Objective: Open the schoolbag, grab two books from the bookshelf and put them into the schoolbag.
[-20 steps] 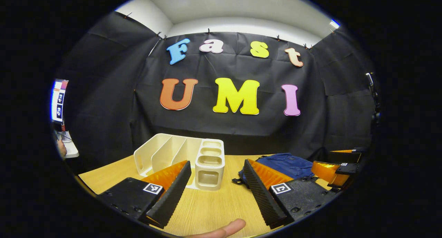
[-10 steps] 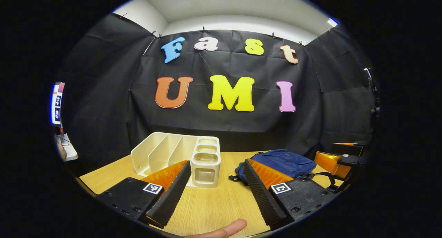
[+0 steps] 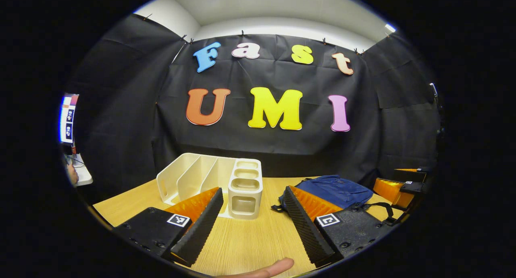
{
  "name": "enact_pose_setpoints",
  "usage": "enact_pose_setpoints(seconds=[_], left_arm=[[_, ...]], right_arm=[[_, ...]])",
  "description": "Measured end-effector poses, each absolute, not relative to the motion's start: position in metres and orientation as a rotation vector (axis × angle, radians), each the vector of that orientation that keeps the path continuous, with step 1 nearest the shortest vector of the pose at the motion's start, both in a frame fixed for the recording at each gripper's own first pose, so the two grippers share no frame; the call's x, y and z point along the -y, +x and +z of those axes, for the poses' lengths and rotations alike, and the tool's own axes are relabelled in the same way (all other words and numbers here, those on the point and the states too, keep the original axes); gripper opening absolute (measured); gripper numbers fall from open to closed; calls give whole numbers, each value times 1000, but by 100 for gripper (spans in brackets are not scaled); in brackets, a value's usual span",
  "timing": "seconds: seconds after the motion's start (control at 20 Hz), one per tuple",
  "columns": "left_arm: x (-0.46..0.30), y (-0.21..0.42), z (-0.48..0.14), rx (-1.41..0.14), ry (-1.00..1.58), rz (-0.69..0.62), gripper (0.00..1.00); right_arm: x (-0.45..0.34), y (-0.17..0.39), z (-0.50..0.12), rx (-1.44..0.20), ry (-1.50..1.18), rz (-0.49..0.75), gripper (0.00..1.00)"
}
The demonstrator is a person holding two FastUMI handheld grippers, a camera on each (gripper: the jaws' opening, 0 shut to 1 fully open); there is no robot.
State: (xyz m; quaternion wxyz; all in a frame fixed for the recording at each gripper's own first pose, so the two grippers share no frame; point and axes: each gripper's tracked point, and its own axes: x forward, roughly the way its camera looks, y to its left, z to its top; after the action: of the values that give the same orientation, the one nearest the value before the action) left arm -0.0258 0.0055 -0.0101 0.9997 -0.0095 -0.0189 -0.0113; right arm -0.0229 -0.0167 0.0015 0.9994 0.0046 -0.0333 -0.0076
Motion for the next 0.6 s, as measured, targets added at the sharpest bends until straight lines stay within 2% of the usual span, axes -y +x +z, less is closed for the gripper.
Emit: enact_pose_setpoints(seconds=[0.1, 0.25, 0.3, 0.4, 0.5, 0.55, 0.6], left_arm=[[-3, -25, -12, 29, -14, -25, 100], [1, -25, -16, 18, -10, -34, 98], [2, -25, -16, 20, -8, -39, 98], [3, -25, -15, 22, 5, -40, 100], [4, -25, -16, 24, 17, -37, 98], [3, -25, -16, 23, 17, -37, 98], [4, -24, -17, 19, 14, -41, 98]], right_arm=[[21, -21, 2, 66, 19, -23, 95], [23, -21, -3, 40, 49, -11, 98], [23, -20, -4, 33, 53, -11, 95], [28, -19, -3, 33, 52, -25, 95], [25, -20, -3, 32, 58, -15, 95], [23, -21, -4, 29, 61, -7, 98], [22, -22, -4, 27, 60, -2, 95]])
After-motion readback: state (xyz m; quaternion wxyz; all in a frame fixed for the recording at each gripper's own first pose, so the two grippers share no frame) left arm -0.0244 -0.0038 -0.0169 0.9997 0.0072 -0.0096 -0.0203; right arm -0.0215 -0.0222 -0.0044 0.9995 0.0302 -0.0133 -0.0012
